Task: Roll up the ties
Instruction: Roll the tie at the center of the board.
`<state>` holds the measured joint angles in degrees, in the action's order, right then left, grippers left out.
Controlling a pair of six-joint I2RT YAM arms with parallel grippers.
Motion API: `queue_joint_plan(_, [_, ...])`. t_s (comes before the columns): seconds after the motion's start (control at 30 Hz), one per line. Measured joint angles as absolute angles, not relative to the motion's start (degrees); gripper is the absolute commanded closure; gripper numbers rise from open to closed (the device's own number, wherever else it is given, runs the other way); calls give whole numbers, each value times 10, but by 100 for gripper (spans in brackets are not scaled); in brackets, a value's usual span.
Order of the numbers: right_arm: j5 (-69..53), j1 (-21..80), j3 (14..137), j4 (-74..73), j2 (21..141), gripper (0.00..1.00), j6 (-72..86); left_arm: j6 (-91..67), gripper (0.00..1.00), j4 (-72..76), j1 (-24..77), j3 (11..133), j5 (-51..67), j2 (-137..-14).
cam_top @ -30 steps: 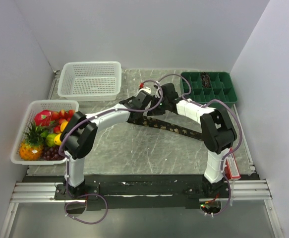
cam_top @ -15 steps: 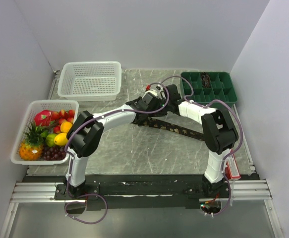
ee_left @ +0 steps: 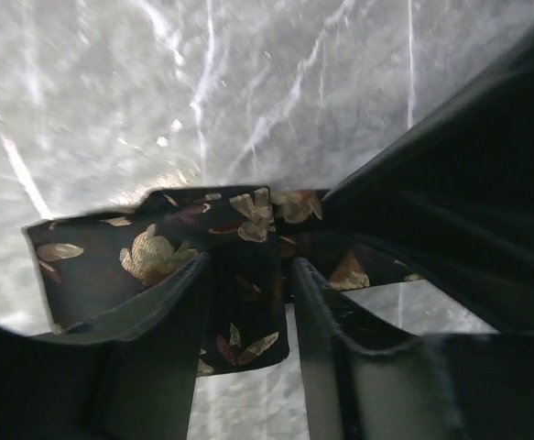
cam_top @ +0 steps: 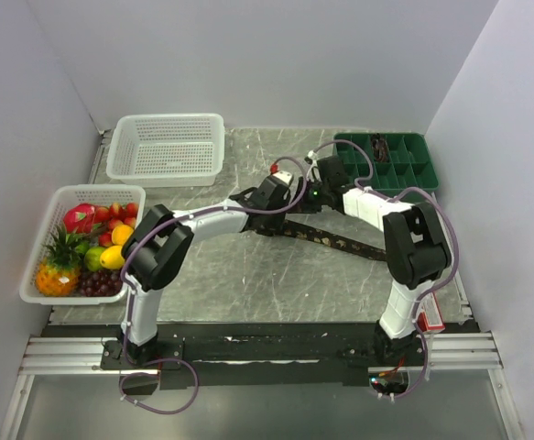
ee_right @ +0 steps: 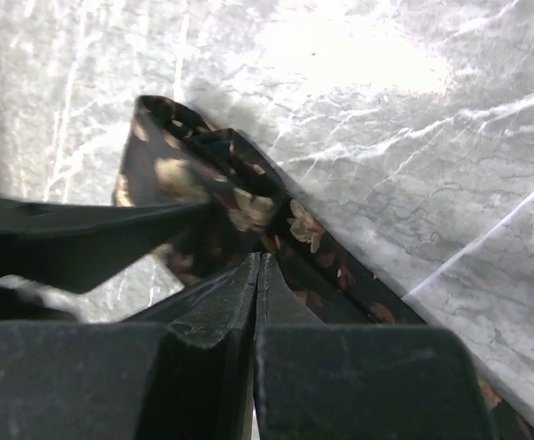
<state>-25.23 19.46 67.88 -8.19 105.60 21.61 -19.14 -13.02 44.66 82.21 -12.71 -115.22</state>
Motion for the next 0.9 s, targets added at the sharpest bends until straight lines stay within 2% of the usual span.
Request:
queue_joint_plan(0.27, [-292,194,660,-48,1044,100,227,-243,59,-57,406,738,-49,-1125])
queue_joint_plan(0.53, [-326,208,677,-30,1081,100,236,-254,55,-18,380,714,-8,-1110])
queue_joint_plan(0.9, [-282,239,766,-82,1176,100,227,-254,54,-7,373,707,13,-1108])
